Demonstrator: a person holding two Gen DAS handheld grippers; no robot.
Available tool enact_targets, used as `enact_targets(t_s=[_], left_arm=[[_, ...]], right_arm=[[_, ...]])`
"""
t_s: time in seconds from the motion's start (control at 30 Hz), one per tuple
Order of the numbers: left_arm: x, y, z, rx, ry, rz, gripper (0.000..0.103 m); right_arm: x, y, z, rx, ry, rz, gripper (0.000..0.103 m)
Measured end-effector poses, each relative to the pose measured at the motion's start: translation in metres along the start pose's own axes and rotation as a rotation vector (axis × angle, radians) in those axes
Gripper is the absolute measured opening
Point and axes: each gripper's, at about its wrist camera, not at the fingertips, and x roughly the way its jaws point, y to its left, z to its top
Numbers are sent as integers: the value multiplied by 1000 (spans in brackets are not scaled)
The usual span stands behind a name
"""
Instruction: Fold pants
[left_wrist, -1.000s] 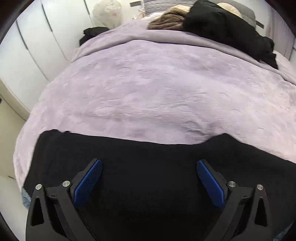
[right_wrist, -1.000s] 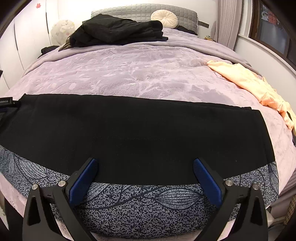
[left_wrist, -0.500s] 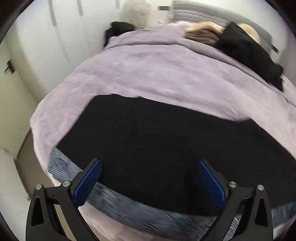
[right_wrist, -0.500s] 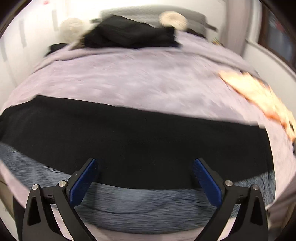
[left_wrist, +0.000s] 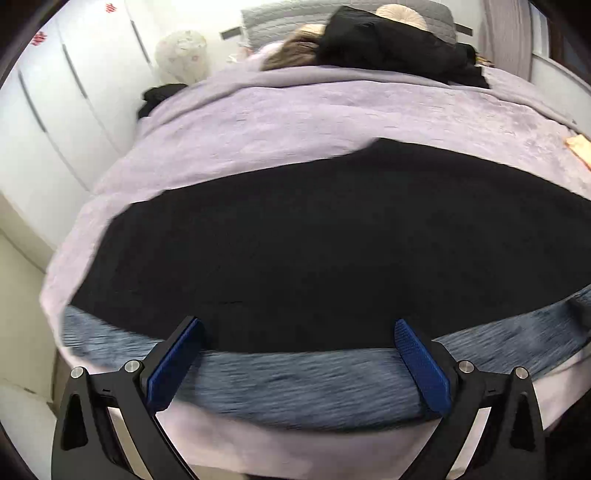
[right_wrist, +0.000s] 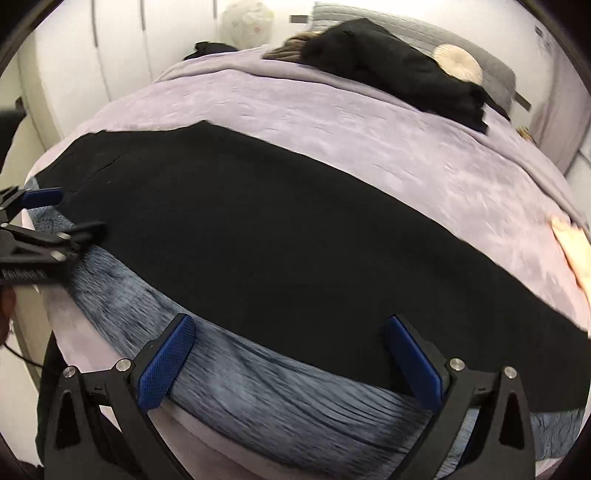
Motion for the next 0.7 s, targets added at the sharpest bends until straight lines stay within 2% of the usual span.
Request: enact_targets(t_s=[0.03,0.13,0.23,0.3,0.37,0.4,0.43,0.47,0.53,0.63,0.67,0.7], left_arm=[[-2,11,-5,-6,1,30,103],[9,75,-18,-91,46,123,103],[25,132,-31,-206,89,202,103],[32,176,-40,-347,110,162,103],[35,203,-48,-448,145,168,103],[35,209,-49,-484,152,131,103],[32,208,-47,-501,147,139,103],[24,198,-42,-484,126,178,103],[10,166,-30,-412,79,179,103],[-19,94,-5,-270,-19,18,103],[-27,56,9,-179,-54,-43,103],[-30,29,19,-116,-75,-65,103]], right_arm=[[-2,-15,-8,25,9,-5,103],[-10,-62,-31,129,21,10,103],[-20,-88,-48,156,24,-68,103],[-24,-103,-54,185,35,-94,103],[-29,-112,-57,211,51,-139,103],[-32,-115,-58,232,61,-157,103],[-37,-113,-56,249,66,-185,103],[-41,-108,-53,251,60,-210,103],[-50,-87,-43,197,21,-197,103],[-48,-29,-24,53,-15,-72,103],[-45,-10,-15,9,-22,-40,103],[-41,8,-6,-29,-32,-17,103]])
